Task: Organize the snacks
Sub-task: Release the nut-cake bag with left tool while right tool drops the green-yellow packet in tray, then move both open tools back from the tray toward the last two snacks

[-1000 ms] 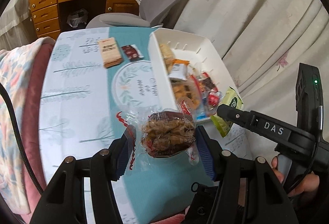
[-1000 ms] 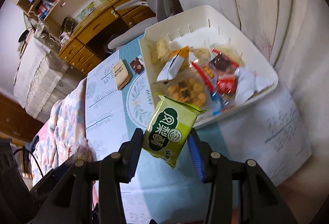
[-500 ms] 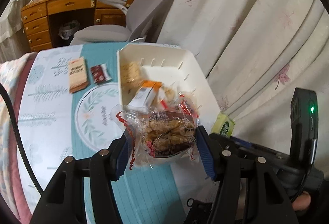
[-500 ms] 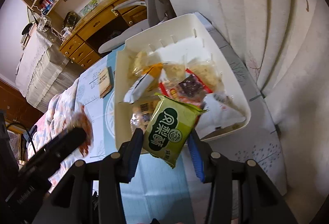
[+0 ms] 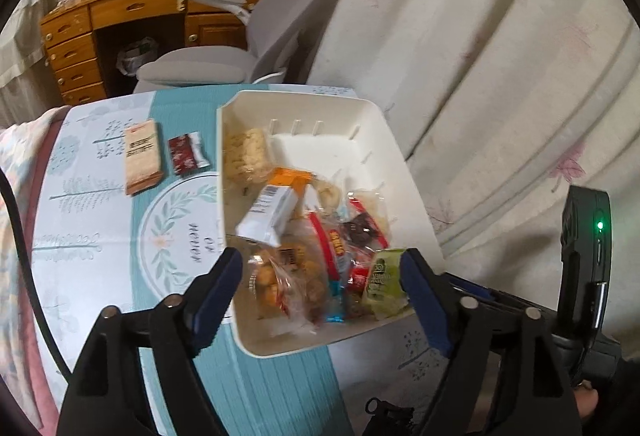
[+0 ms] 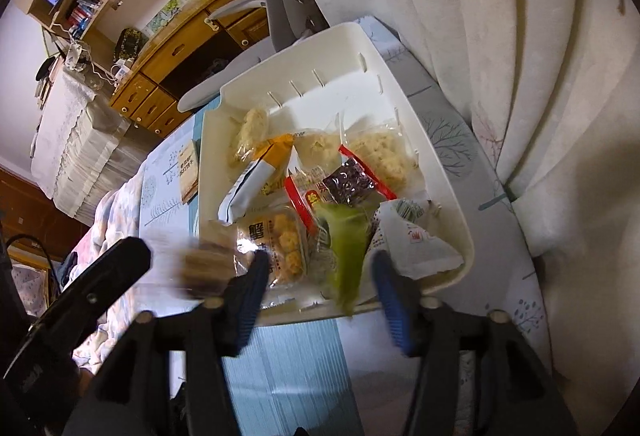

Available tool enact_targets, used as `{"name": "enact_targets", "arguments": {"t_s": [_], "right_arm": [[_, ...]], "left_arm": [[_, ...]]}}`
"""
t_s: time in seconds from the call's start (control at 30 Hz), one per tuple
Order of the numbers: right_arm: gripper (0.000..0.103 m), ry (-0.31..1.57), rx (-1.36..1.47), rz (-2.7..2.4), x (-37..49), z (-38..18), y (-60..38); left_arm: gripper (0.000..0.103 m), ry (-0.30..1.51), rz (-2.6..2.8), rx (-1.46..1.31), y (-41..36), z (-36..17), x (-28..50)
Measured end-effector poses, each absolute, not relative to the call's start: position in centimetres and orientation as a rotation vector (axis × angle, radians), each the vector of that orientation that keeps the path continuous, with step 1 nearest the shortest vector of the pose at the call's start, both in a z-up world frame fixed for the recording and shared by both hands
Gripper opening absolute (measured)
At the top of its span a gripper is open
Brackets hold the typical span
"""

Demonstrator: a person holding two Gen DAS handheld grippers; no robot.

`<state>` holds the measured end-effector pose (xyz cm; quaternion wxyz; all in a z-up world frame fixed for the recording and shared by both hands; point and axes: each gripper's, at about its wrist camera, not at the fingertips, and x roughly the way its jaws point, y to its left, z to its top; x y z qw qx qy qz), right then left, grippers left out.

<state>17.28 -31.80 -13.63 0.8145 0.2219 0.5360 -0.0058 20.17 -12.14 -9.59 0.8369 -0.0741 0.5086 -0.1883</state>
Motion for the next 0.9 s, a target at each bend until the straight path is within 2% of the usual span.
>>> {"name": "enact_targets", "arguments": {"t_s": [0.53,0.9], "right_arm": [[0.067,1.176,0.541,-0.050,17.7,-15.4,-25.9],[0.067,1.146,0.469,-0.084,18.2,-15.8,-20.3]], "left_arm": [[0.086,1.206,-0.236,-0.211,-0.8,-11.3,22.8],[0.086,1.251,-0.229,-0.238,6.1,-12.9,28.7]]}}
